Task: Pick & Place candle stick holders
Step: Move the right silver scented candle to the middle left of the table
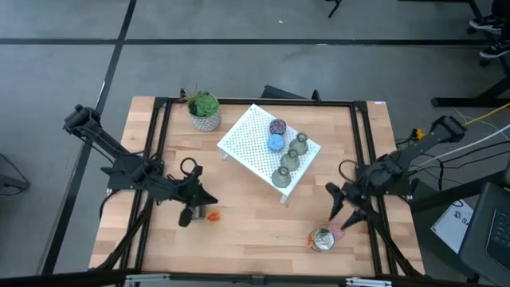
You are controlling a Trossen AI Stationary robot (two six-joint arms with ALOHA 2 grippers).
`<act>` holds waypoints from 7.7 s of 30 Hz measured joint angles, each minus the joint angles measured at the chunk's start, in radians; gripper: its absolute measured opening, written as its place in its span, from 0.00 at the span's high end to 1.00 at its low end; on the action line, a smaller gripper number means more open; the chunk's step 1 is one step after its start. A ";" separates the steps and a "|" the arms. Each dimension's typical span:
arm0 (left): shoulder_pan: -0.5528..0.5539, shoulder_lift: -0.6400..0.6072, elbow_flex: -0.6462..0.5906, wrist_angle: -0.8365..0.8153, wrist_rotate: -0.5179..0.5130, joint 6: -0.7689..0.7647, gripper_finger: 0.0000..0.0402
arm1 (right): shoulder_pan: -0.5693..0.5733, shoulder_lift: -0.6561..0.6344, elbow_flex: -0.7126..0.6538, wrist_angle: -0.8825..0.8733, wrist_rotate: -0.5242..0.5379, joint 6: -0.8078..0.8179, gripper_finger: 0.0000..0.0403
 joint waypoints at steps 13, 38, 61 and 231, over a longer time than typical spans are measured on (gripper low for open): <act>0.000 -0.027 0.000 -0.003 -0.046 0.031 0.92 | 0.255 0.204 0.177 -0.411 0.104 0.439 0.46; -0.002 -0.027 0.000 -0.002 -0.037 0.006 0.92 | 0.333 0.668 0.180 -0.235 0.440 0.308 0.46; -0.002 -0.026 0.000 -0.003 -0.002 0.014 0.92 | 0.198 0.669 0.387 -0.299 0.526 -0.026 0.46; 0.046 0.905 0.897 -0.427 0.331 0.767 0.71 | -0.141 -0.642 -0.382 -0.059 0.312 -0.660 0.46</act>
